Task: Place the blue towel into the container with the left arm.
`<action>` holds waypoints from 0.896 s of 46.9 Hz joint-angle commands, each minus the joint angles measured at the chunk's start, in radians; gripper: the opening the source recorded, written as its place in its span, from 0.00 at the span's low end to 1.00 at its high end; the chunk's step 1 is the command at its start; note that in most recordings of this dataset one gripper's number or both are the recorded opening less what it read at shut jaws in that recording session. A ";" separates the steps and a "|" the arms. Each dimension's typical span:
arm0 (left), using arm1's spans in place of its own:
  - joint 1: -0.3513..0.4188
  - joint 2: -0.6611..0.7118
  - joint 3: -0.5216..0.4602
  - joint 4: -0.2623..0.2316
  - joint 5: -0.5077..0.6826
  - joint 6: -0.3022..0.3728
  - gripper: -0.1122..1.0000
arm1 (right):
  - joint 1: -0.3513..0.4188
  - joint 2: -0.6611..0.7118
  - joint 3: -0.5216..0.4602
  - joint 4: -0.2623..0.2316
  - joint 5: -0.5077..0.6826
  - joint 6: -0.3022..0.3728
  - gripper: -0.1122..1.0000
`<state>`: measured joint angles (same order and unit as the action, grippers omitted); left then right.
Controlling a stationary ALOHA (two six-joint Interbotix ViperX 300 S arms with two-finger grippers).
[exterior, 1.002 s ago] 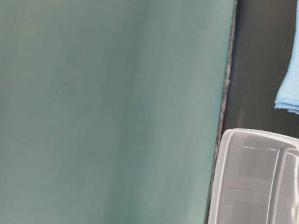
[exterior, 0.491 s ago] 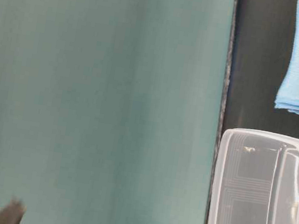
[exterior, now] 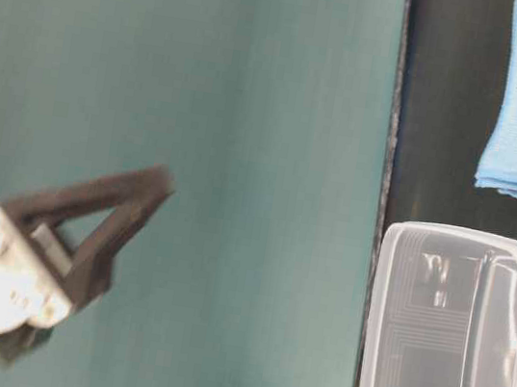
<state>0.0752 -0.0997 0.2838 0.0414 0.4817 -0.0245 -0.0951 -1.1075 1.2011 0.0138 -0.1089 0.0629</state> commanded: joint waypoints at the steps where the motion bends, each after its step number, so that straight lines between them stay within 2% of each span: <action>1: -0.009 0.098 -0.123 0.003 0.035 0.002 0.65 | -0.002 -0.002 -0.014 0.005 -0.003 0.003 0.81; 5: -0.014 0.192 -0.202 0.003 0.080 0.003 0.83 | -0.002 -0.003 -0.014 0.005 -0.002 0.008 0.81; 9: -0.017 0.296 -0.281 0.003 0.140 0.018 0.92 | -0.002 -0.003 -0.012 0.005 -0.002 0.020 0.81; 19: -0.025 0.518 -0.428 0.003 0.209 0.098 0.90 | -0.002 -0.003 -0.009 0.005 0.000 0.037 0.81; 25: -0.029 0.607 -0.486 0.003 0.227 0.106 0.90 | -0.002 -0.003 -0.009 0.005 0.000 0.037 0.81; 42: -0.035 0.709 -0.508 0.003 0.258 0.117 0.90 | -0.002 0.002 0.006 0.005 0.015 0.037 0.81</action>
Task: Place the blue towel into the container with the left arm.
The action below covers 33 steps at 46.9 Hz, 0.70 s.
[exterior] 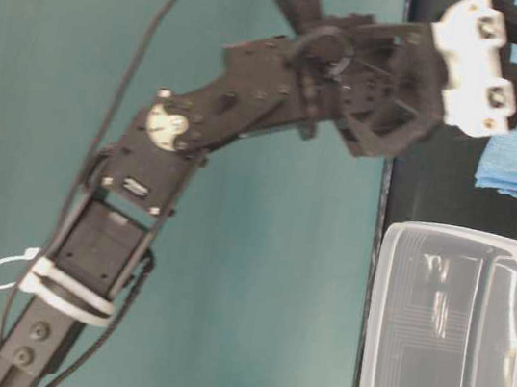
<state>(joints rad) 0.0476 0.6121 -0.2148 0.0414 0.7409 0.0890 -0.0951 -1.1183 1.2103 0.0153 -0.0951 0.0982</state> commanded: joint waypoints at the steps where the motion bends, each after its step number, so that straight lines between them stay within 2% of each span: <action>1: -0.009 -0.005 -0.008 0.003 -0.002 0.003 0.90 | -0.002 0.012 -0.002 0.003 0.003 0.002 0.81; 12: -0.015 0.009 0.009 0.003 -0.003 -0.008 0.88 | -0.011 0.012 0.002 0.003 0.003 -0.002 0.81; 17: -0.021 0.008 0.021 0.003 -0.002 -0.006 0.81 | -0.026 0.011 0.006 0.003 0.003 -0.003 0.81; 19: -0.023 0.006 0.025 0.003 -0.002 -0.006 0.75 | -0.032 0.011 0.008 0.002 0.003 -0.003 0.80; 29: -0.032 -0.031 0.021 0.003 0.014 0.002 0.23 | -0.037 0.006 0.008 0.002 0.003 -0.006 0.81; 31: -0.032 -0.044 0.018 0.003 0.014 0.002 0.15 | -0.037 0.006 0.008 0.003 0.003 -0.006 0.81; 33: -0.032 -0.063 0.015 0.003 0.014 0.002 0.15 | -0.038 0.006 0.008 0.002 0.003 -0.005 0.81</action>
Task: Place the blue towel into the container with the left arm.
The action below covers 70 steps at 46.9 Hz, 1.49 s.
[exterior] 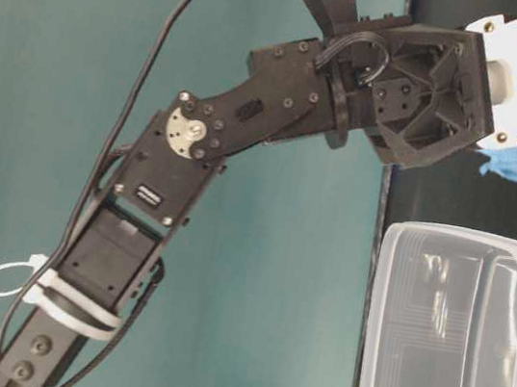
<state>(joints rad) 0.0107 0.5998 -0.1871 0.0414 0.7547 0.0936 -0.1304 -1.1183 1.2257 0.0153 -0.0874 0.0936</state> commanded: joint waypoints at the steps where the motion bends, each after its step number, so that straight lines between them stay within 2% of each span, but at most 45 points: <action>1: 0.005 -0.060 -0.012 0.005 0.000 -0.005 0.15 | -0.003 0.006 -0.008 0.003 -0.005 0.003 0.81; 13: -0.008 -0.275 -0.008 0.003 0.009 -0.006 0.15 | -0.003 -0.012 -0.008 0.003 -0.005 0.005 0.80; 21: 0.000 -0.454 0.048 0.003 0.100 -0.009 0.15 | -0.003 -0.029 -0.012 0.003 -0.005 0.003 0.81; 28: 0.012 -0.604 0.181 0.003 0.170 -0.017 0.15 | -0.003 -0.037 -0.015 0.003 -0.005 0.003 0.81; 35: 0.028 -0.724 0.362 0.003 0.147 -0.017 0.15 | -0.003 -0.037 -0.014 0.002 -0.008 0.003 0.81; 42: 0.037 -0.805 0.500 0.003 0.109 -0.021 0.15 | -0.002 -0.037 -0.015 0.003 -0.011 0.005 0.81; 48: 0.037 -0.847 0.594 0.003 0.046 -0.023 0.15 | -0.003 -0.037 -0.014 0.003 -0.011 0.005 0.81; 54: 0.037 -0.844 0.644 0.003 -0.014 -0.023 0.15 | -0.003 -0.037 -0.015 0.003 -0.012 0.005 0.81; 61: 0.040 -0.831 0.664 0.003 -0.075 -0.023 0.15 | -0.003 -0.037 -0.015 0.003 -0.014 0.005 0.80; 70: 0.051 -0.801 0.669 0.003 -0.080 -0.021 0.15 | -0.003 -0.037 -0.015 0.002 -0.015 0.005 0.80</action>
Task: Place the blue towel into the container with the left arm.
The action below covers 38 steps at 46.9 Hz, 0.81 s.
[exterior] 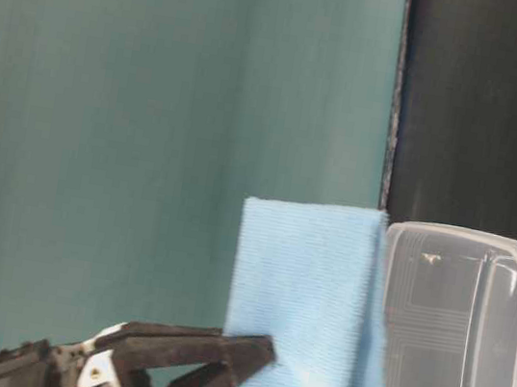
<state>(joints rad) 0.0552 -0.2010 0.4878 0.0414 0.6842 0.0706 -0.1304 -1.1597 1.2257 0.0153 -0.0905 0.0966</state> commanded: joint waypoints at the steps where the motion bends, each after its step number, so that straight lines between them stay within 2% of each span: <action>1: 0.008 0.003 -0.006 0.003 -0.009 0.002 0.15 | -0.003 0.005 -0.015 0.003 -0.014 0.002 0.80; 7: 0.015 0.021 -0.005 0.003 -0.009 0.002 0.16 | -0.003 0.005 -0.015 0.003 -0.017 -0.002 0.80; 9: 0.018 0.028 -0.003 0.003 -0.011 0.000 0.20 | -0.003 0.005 -0.015 0.003 -0.017 -0.002 0.80; 14: 0.014 0.038 -0.008 0.003 -0.017 -0.011 0.45 | -0.003 0.005 -0.015 0.003 -0.017 -0.003 0.80; 19: 0.014 0.037 -0.006 0.003 -0.017 -0.055 0.75 | -0.003 0.005 -0.017 0.003 -0.017 -0.002 0.80; 23: 0.015 0.026 0.002 0.003 -0.026 -0.089 0.89 | -0.003 0.002 -0.017 0.003 -0.018 -0.002 0.80; 26: 0.014 -0.005 0.009 0.003 -0.034 -0.109 0.92 | -0.002 0.002 -0.015 0.003 -0.017 -0.002 0.80; 31: -0.003 -0.091 0.029 0.003 -0.060 -0.109 0.89 | -0.002 0.000 -0.015 0.003 -0.017 -0.002 0.80; 38: -0.023 -0.256 0.087 0.005 -0.164 -0.114 0.90 | -0.003 0.000 -0.014 0.003 -0.017 -0.003 0.80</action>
<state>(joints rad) 0.0460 -0.3467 0.5568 0.0430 0.5875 -0.0445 -0.1304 -1.1643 1.2257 0.0153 -0.0966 0.0951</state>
